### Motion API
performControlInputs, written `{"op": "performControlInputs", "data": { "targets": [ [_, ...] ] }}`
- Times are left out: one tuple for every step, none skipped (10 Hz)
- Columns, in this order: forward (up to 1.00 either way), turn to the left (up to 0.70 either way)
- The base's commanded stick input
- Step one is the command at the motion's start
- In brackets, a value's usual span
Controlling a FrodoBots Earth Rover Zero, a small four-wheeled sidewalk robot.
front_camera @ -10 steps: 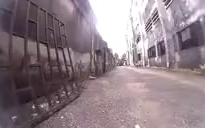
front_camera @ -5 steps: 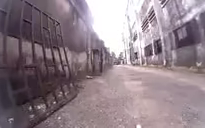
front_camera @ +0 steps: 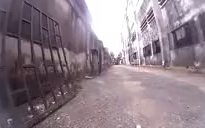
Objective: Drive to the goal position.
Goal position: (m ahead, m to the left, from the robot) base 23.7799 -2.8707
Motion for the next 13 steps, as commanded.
{"op": "performControlInputs", "data": {
  "targets": [
    [1.0, -0.37],
    [1.0, -0.37],
    [1.0, -0.37],
    [1.0, -0.37],
    [1.0, -0.37],
    [1.0, -0.37],
    [1.0, -0.37],
    [0.98, -0.38],
    [0.42, -0.73],
    [0.0, -1.0],
    [0.0, -1.0],
    [0.0, -1.0],
    [0.0, -1.0]
  ]
}}
